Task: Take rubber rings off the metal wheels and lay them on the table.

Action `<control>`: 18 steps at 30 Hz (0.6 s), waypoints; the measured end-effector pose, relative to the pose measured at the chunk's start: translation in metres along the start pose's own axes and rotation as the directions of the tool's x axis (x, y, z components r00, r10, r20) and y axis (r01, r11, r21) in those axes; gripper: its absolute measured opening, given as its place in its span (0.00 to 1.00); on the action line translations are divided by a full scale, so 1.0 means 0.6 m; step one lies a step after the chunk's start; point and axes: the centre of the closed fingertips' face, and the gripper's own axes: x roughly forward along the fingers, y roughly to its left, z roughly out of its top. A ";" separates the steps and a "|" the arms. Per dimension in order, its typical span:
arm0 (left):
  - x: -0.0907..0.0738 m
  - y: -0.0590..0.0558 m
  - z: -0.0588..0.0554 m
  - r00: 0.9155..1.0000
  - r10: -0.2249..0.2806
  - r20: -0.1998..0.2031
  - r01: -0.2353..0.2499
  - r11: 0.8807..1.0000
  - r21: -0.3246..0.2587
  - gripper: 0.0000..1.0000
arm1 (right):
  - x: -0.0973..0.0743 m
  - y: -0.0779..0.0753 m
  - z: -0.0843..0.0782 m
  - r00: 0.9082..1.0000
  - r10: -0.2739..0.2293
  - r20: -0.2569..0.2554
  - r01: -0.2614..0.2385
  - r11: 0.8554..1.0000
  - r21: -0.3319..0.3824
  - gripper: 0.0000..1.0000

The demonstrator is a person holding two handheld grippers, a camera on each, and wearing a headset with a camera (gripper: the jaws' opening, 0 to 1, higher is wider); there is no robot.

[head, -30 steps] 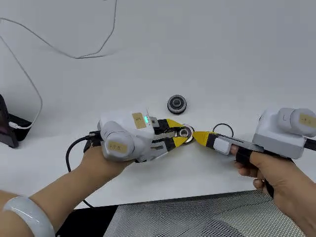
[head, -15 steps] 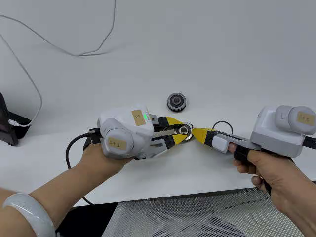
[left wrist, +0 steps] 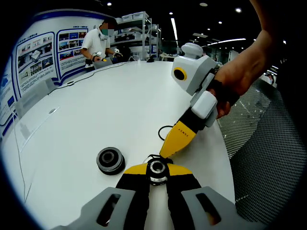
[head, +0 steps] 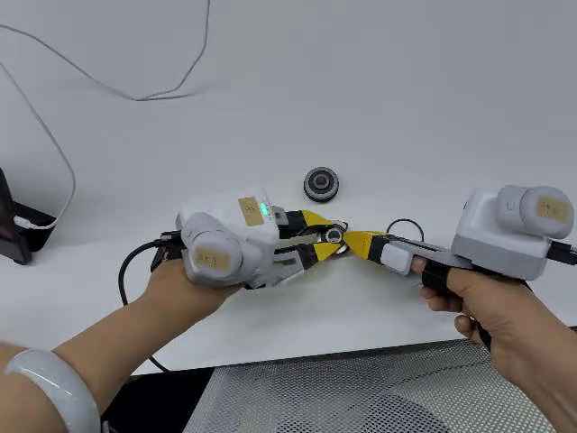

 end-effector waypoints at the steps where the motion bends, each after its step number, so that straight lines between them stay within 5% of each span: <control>1: 0.000 0.000 0.000 1.000 0.000 0.000 0.000 1.000 0.000 0.12 | 0.001 0.002 0.000 1.000 0.003 -0.001 -0.003 1.000 0.000 0.01; 18: 0.000 -0.001 0.002 1.000 -0.003 -0.005 0.003 1.000 0.004 0.12 | -0.001 0.030 0.000 0.998 0.059 -0.005 -0.059 0.998 0.000 0.01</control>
